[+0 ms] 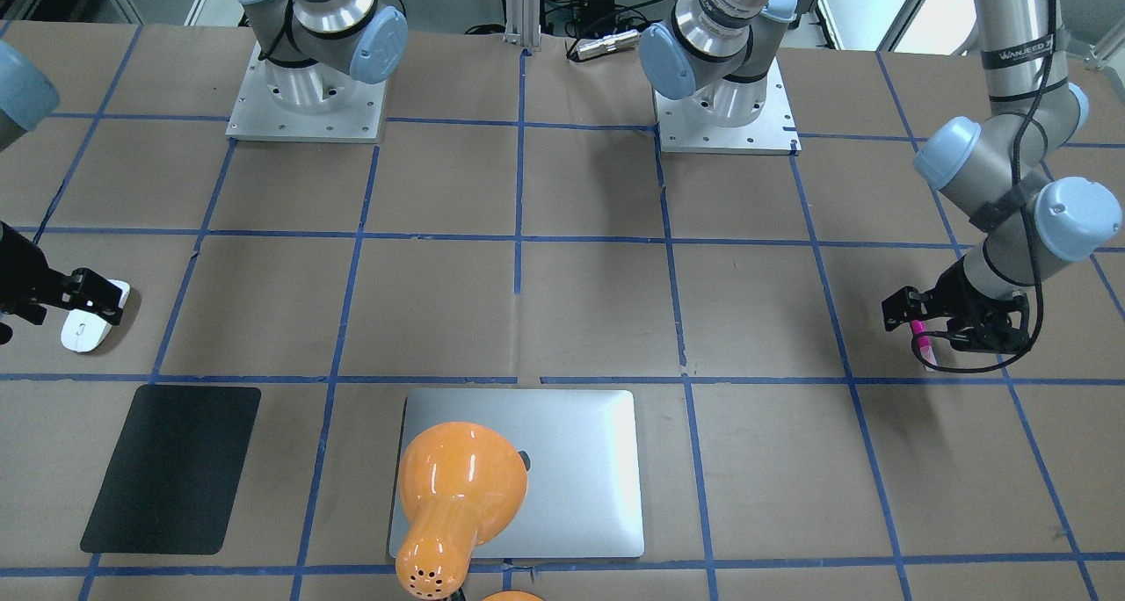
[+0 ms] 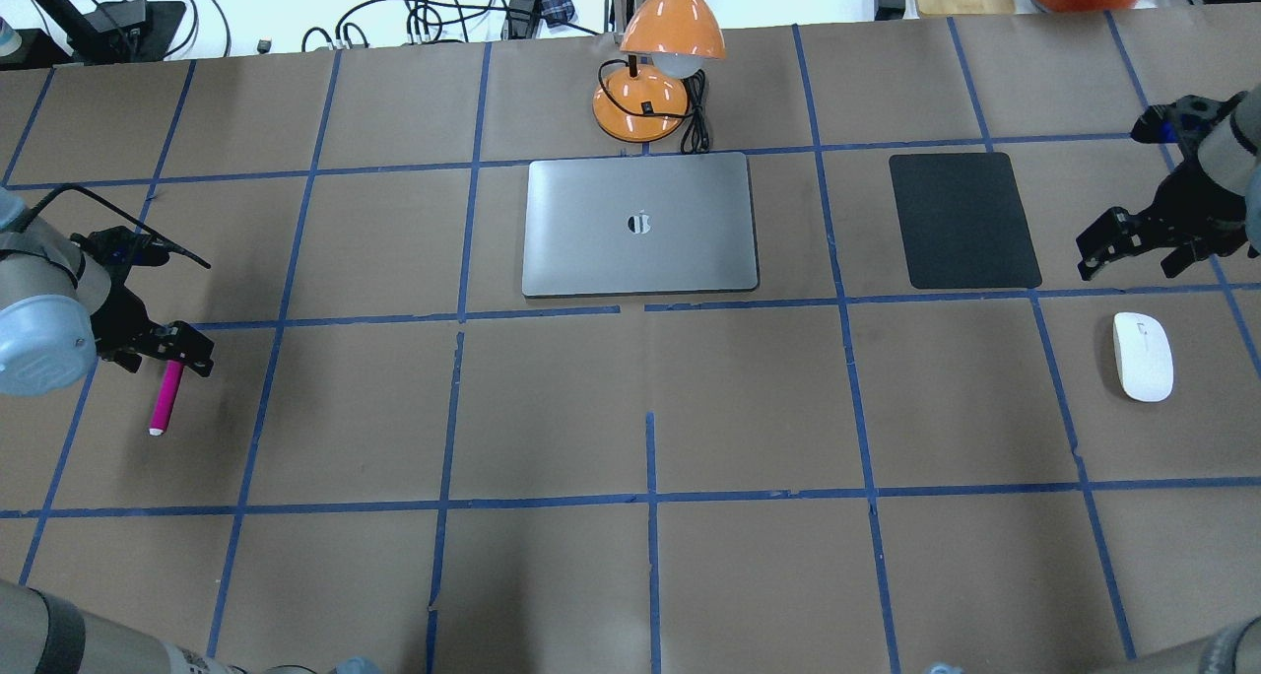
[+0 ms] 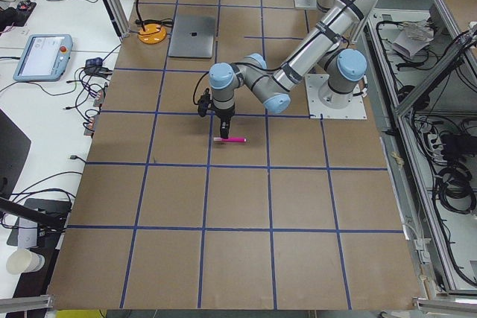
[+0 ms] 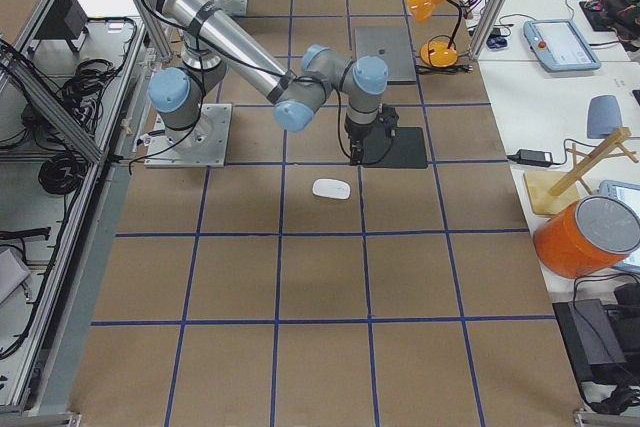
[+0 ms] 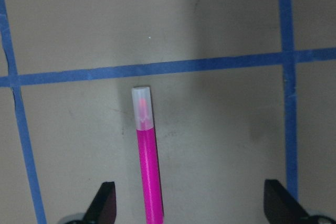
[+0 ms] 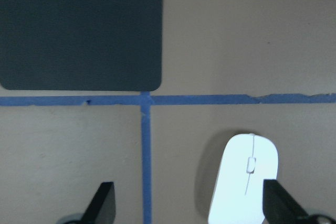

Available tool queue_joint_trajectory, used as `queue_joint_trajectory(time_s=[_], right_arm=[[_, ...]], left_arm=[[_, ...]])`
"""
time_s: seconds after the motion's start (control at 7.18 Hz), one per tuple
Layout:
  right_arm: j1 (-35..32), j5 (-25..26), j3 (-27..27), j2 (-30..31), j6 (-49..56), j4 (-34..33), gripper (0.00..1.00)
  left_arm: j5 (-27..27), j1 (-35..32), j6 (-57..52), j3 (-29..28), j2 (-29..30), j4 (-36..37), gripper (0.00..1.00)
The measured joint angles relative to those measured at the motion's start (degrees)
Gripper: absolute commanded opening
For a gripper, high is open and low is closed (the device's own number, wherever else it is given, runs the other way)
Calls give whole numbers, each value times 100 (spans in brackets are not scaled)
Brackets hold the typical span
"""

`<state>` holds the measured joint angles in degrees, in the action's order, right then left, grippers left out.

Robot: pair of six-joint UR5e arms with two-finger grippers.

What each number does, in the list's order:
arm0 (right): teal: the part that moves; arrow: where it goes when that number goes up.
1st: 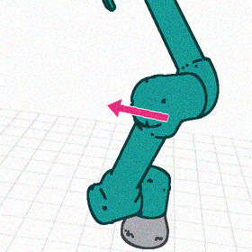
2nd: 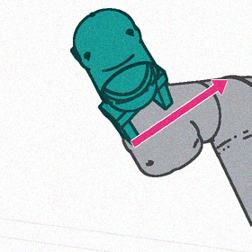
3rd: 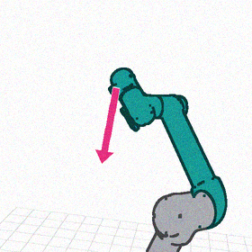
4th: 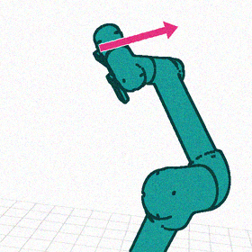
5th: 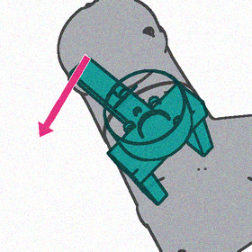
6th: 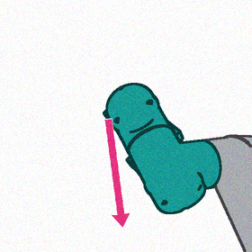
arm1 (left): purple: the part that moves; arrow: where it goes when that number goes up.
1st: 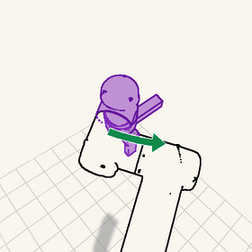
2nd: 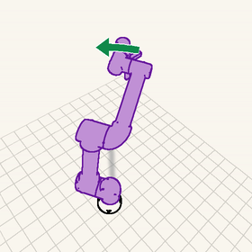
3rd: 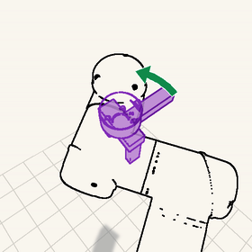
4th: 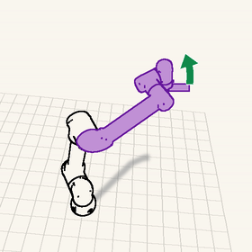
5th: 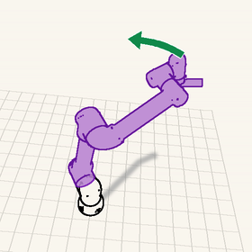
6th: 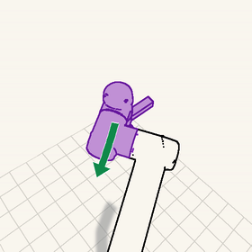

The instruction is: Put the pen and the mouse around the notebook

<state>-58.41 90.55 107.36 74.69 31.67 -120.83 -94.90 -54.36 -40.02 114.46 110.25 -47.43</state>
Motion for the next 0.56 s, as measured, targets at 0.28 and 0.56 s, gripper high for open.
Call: queue_joint_trajectory(time_s=[0.28,0.56], right_arm=[[308,56,154,-379,263,-386,100],[435,498,313,-509,308,-442,100]], left_arm=[[12,118,-28,-27,170,41,22],[18,243,-16,-17,226,125,0]])
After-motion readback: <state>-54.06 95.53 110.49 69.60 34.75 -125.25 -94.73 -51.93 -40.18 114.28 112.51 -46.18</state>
